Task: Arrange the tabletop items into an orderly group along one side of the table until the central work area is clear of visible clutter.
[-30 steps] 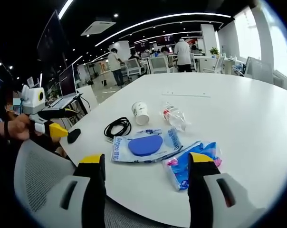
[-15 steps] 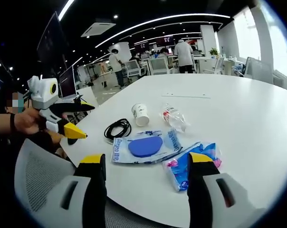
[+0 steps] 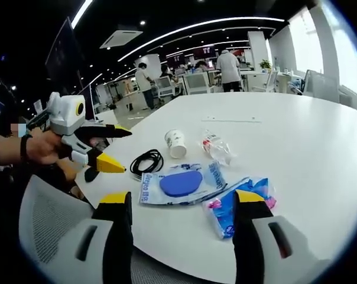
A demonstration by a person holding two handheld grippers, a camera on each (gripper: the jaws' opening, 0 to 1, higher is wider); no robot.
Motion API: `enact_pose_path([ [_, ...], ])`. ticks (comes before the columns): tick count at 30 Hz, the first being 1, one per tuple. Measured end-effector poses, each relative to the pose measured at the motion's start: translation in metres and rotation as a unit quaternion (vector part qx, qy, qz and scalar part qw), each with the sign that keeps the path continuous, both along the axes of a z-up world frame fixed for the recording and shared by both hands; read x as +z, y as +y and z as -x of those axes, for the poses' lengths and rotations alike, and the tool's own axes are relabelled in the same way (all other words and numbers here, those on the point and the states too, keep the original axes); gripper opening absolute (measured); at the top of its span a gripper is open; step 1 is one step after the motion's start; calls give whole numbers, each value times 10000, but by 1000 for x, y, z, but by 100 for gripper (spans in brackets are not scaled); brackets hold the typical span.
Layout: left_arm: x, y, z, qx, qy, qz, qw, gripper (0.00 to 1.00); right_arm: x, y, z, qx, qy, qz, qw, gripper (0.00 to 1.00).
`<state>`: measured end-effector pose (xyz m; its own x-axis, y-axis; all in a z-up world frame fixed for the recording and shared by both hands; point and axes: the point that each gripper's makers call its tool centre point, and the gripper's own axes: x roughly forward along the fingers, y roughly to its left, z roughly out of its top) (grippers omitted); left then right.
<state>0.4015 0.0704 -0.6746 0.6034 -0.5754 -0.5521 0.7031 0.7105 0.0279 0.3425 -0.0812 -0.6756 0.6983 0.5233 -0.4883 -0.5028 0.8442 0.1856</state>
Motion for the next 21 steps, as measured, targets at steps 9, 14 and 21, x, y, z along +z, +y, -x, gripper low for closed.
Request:
enact_pose_path([
  [9, -12, -21, -15, -487, 29, -272, 9984, 81, 0, -1, 0, 6, -7, 75, 10000, 68],
  [14, -16, -36, -30, -802, -32, -499, 9955, 82, 0, -5, -1, -85, -13, 32, 10000, 68],
  [21, -16, -52, -48, -1295, -181, -861, 9877, 82, -1, -3, 0, -31, -17, 89, 10000, 67],
])
